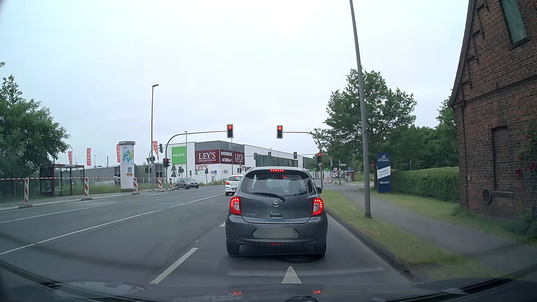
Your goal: Follow the waypoints while adhering to traffic rules and regulations
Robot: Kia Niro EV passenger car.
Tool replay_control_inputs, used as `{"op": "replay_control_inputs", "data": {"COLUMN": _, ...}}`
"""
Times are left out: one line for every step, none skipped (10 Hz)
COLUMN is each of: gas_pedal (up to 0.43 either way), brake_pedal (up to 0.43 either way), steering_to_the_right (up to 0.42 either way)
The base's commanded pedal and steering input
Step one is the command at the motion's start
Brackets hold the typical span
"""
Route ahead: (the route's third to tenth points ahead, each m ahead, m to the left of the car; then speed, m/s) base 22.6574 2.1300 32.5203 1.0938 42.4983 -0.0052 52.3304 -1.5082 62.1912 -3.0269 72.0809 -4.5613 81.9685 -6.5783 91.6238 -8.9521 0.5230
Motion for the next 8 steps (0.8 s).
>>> {"op": "replay_control_inputs", "data": {"gas_pedal": 0.0, "brake_pedal": 0.11, "steering_to_the_right": -0.002}}
{"op": "replay_control_inputs", "data": {"gas_pedal": 0.0, "brake_pedal": 0.11, "steering_to_the_right": -0.002}}
{"op": "replay_control_inputs", "data": {"gas_pedal": 0.0, "brake_pedal": 0.11, "steering_to_the_right": -0.002}}
{"op": "replay_control_inputs", "data": {"gas_pedal": 0.0, "brake_pedal": 0.116, "steering_to_the_right": -0.002}}
{"op": "replay_control_inputs", "data": {"gas_pedal": 0.0, "brake_pedal": 0.116, "steering_to_the_right": -0.002}}
{"op": "replay_control_inputs", "data": {"gas_pedal": 0.0, "brake_pedal": 0.116, "steering_to_the_right": -0.002}}
{"op": "replay_control_inputs", "data": {"gas_pedal": 0.0, "brake_pedal": 0.11, "steering_to_the_right": -0.002}}
{"op": "replay_control_inputs", "data": {"gas_pedal": 0.0, "brake_pedal": 0.116, "steering_to_the_right": -0.002}}
